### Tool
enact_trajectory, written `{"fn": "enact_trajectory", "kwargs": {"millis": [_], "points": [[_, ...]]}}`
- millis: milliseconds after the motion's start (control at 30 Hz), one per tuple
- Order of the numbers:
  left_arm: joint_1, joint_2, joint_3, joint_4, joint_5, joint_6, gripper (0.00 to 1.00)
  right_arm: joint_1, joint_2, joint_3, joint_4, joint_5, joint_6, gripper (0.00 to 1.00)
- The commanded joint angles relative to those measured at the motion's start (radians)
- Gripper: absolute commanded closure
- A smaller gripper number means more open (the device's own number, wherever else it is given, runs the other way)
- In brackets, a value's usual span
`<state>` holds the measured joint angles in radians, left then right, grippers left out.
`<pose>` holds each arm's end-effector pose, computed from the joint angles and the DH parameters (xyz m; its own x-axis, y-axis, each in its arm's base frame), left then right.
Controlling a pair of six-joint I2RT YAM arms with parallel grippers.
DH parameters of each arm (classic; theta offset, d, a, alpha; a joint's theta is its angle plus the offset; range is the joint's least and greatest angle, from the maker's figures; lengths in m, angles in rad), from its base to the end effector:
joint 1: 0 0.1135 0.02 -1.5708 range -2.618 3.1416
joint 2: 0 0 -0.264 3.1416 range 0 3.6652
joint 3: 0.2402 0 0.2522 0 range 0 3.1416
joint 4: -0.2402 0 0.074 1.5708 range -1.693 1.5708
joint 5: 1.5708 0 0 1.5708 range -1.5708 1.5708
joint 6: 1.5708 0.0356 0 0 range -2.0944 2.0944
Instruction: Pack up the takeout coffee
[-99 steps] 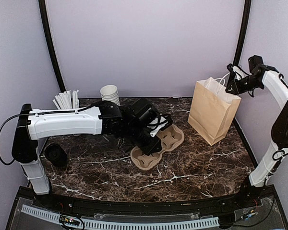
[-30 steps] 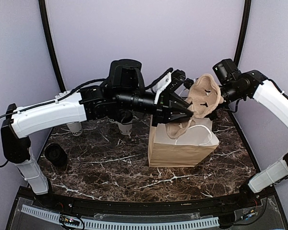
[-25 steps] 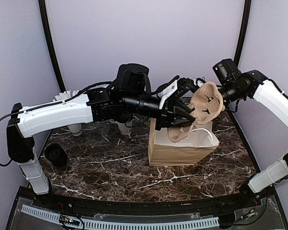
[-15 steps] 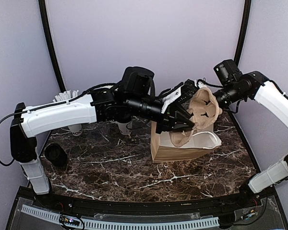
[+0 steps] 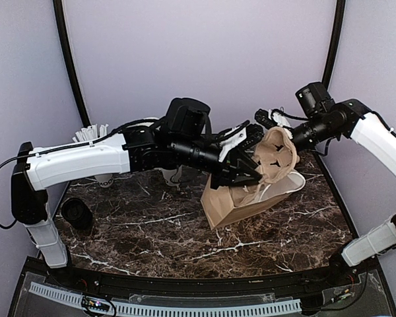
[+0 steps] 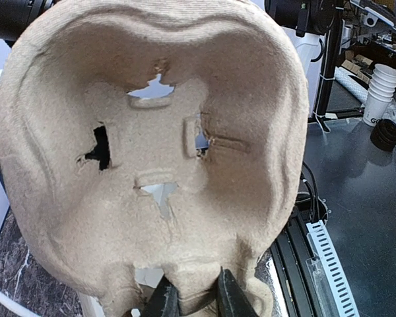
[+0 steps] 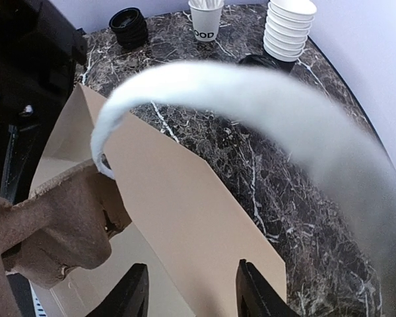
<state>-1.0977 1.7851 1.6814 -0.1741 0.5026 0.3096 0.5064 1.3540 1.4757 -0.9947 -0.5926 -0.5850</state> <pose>0.1794 -0.3881 0.3769 0.1830 0.2285 -0.9562 0.9821 -0.0868 0.1672 0.2226 0.1462 0.3813 -0.1632 -0.6143 -0.7720 -0.9671 0.2544 0.0020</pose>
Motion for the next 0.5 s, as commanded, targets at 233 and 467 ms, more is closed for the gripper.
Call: {"fn": "enact_trajectory", "kwargs": {"millis": [233,467], "points": [[-0.001,-0.072,-0.015,-0.014,-0.117,-0.022,0.79,-0.073,-0.052,0.08,-0.061,0.012,-0.018,0.39],[0.012,-0.063,0.003,-0.065,-0.191,-0.059,0.8,-0.15,-0.082,0.1,-0.138,0.011,-0.041,0.38]]}}
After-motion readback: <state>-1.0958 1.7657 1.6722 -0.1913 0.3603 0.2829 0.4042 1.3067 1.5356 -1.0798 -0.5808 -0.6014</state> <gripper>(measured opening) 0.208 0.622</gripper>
